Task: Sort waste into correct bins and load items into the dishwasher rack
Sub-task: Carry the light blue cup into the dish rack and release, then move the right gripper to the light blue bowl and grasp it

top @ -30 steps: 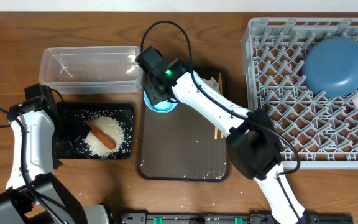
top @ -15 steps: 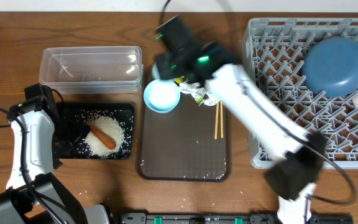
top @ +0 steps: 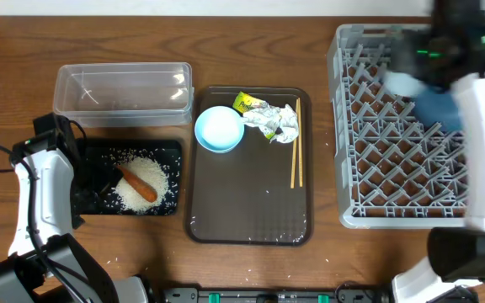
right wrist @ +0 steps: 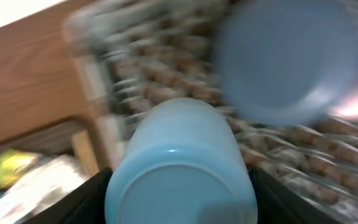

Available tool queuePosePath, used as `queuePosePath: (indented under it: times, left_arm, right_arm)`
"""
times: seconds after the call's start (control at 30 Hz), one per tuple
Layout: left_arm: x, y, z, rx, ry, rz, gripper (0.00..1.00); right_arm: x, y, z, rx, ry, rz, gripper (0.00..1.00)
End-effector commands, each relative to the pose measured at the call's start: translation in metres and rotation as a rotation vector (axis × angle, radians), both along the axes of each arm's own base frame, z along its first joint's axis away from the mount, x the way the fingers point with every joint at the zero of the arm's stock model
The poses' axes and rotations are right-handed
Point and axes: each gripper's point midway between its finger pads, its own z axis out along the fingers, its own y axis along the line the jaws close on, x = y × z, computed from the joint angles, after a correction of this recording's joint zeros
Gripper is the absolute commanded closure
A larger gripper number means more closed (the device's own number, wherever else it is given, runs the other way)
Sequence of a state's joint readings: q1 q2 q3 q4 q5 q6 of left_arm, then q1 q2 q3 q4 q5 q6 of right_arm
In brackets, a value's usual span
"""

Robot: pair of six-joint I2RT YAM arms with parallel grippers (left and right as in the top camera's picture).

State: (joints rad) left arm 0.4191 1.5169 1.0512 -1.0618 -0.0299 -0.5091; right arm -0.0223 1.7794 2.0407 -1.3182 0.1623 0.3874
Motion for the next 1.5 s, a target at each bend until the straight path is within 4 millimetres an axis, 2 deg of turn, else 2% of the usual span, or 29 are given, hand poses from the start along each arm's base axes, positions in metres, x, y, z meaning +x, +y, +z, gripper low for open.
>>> queuePosePath:
  times: [0.0, 0.2, 0.4, 0.6, 0.7, 0.77, 0.8, 0.9, 1.07, 1.23, 1.33, 1.47]
  left_arm:
    - [-0.002, 0.002, 0.0, 0.006, 0.008, 0.01, 0.01]
    - [-0.002, 0.002, 0.0, 0.006, 0.008, 0.01, 0.01]
    - [-0.002, 0.002, 0.0, 0.006, 0.008, 0.01, 0.01]
    - [-0.002, 0.002, 0.0, 0.006, 0.008, 0.01, 0.01]
    - [-0.002, 0.002, 0.0, 0.006, 0.008, 0.01, 0.01]
    - [-0.002, 0.002, 0.0, 0.006, 0.008, 0.01, 0.01]
    - [-0.002, 0.002, 0.0, 0.006, 0.008, 0.01, 0.01]
    - [-0.002, 0.002, 0.0, 0.006, 0.008, 0.01, 0.01]
    - [-0.002, 0.002, 0.0, 0.006, 0.008, 0.01, 0.01]
    - [-0.002, 0.002, 0.0, 0.006, 0.008, 0.01, 0.01]
    - [-0.002, 0.002, 0.0, 0.006, 0.008, 0.01, 0.01]
    - [-0.002, 0.002, 0.0, 0.006, 0.008, 0.01, 0.01]
  right_arm:
    - [-0.016, -0.068, -0.001, -0.033, 0.022, -0.178, 0.39]
    - [-0.044, -0.128, -0.032, 0.068, 0.089, -0.334, 0.4]
    - [-0.069, -0.16, -0.077, 0.114, 0.17, -0.435, 0.39]
    - [-0.076, -0.169, -0.12, 0.126, 0.206, -0.461, 0.36]
    - [-0.076, -0.168, -0.132, 0.124, 0.211, -0.452, 0.24]
    - [-0.076, -0.168, -0.135, 0.124, 0.212, -0.452, 0.08]
    - [-0.076, -0.168, -0.135, 0.122, 0.214, -0.447, 0.04]
    - [-0.075, -0.165, -0.134, 0.136, 0.211, -0.436, 0.01]
    - [-0.061, -0.138, -0.121, 0.261, 0.152, -0.34, 0.01]
    - [-0.04, -0.094, -0.082, 0.312, 0.028, -0.189, 0.03]
    - [-0.028, -0.054, -0.053, 0.269, -0.052, -0.044, 0.03]
    - [-0.012, 0.031, -0.026, 0.211, -0.127, 0.248, 0.04]
